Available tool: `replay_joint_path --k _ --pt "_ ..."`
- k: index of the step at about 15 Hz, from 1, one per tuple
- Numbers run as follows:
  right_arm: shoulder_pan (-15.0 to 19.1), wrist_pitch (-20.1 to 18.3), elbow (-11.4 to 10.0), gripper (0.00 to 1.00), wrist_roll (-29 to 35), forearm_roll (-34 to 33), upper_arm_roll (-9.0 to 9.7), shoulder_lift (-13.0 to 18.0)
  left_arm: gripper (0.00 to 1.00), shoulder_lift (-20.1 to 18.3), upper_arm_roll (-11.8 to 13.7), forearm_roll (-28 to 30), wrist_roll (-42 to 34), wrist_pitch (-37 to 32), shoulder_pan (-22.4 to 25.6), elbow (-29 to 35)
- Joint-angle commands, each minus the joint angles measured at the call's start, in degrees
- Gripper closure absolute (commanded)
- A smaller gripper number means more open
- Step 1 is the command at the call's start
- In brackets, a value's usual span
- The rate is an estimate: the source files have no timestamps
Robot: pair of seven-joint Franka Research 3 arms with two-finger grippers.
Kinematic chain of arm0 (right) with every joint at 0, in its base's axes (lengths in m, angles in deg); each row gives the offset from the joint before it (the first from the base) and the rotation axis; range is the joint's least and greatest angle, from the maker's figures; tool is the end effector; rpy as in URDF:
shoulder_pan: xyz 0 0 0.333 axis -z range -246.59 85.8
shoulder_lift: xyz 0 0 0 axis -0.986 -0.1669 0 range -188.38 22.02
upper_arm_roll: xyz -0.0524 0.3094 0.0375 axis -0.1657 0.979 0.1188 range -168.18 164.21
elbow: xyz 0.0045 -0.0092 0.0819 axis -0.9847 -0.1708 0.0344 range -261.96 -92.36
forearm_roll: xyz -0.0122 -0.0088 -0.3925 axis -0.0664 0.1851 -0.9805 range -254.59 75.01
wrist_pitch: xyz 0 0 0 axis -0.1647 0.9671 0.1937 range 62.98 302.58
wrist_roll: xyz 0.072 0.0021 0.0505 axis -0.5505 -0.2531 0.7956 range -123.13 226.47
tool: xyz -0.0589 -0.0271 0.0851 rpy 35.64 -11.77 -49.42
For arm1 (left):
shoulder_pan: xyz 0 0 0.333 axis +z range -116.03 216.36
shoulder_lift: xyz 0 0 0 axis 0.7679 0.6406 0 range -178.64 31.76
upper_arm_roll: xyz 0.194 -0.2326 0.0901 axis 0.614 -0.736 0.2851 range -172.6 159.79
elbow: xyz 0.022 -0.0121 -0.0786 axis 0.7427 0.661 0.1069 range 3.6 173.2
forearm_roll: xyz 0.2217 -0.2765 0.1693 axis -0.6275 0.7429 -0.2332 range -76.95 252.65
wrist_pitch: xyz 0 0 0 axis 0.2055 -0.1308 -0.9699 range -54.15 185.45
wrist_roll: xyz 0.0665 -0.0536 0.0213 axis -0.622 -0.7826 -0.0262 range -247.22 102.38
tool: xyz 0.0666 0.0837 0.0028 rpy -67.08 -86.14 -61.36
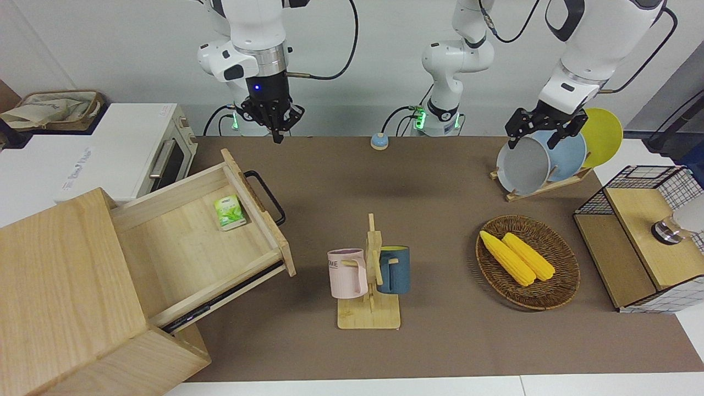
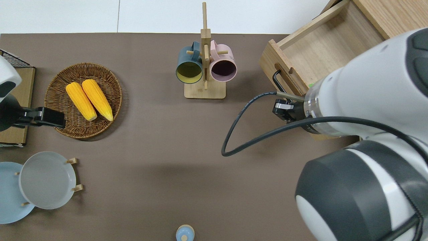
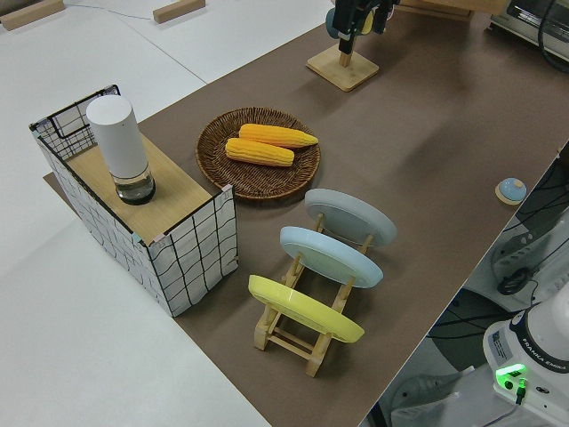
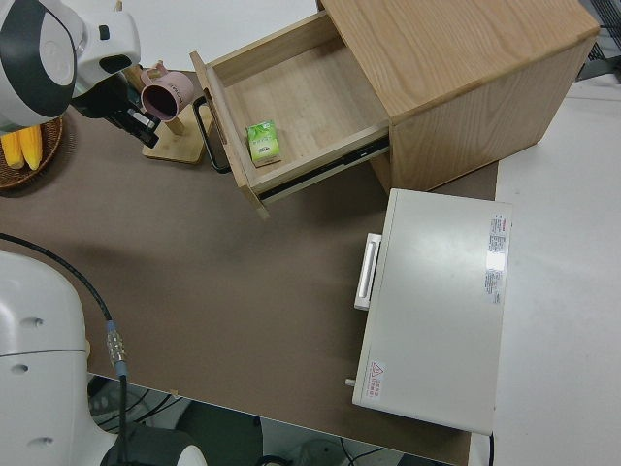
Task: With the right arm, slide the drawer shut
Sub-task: 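Push the drawer front with the right gripper toward the cabinet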
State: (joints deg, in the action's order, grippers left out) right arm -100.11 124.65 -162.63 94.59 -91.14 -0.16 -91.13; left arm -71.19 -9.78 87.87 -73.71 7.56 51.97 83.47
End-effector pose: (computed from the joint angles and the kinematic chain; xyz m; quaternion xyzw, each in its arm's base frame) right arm 0.5523 0.2136 0.6468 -0.9823 0.1864 -0.0195 0.0009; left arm 0.5612 -0.0149 0.6262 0.9995 -0.0250 -0.0166 0.0014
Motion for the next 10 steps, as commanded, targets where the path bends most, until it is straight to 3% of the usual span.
replay_joint_path --k 1,4,8,10 --pt "-2.6 1.7 -1.2 1.000 10.0 -0.3 -0.15 -1.8 0.01 0.7 -0.4 -1.0 -0.6 -1.1 0.3 -1.4" --pt "-3.0 2.0 -1.5 1.000 14.1 -0.3 -0.15 -3.6 0.01 0.7 -0.4 -1.0 -0.6 -1.1 0.3 -1.4" --pt "-3.4 6.5 -6.7 1.000 19.5 -0.3 -0.15 -5.1 0.01 0.7 -0.4 -1.0 -0.6 -1.1 0.3 -1.4" --pt "-4.0 8.2 -8.1 1.000 22.3 -0.2 -0.15 -5.9 0.01 0.7 -0.4 -1.0 -0.6 -1.1 0.3 -1.5"
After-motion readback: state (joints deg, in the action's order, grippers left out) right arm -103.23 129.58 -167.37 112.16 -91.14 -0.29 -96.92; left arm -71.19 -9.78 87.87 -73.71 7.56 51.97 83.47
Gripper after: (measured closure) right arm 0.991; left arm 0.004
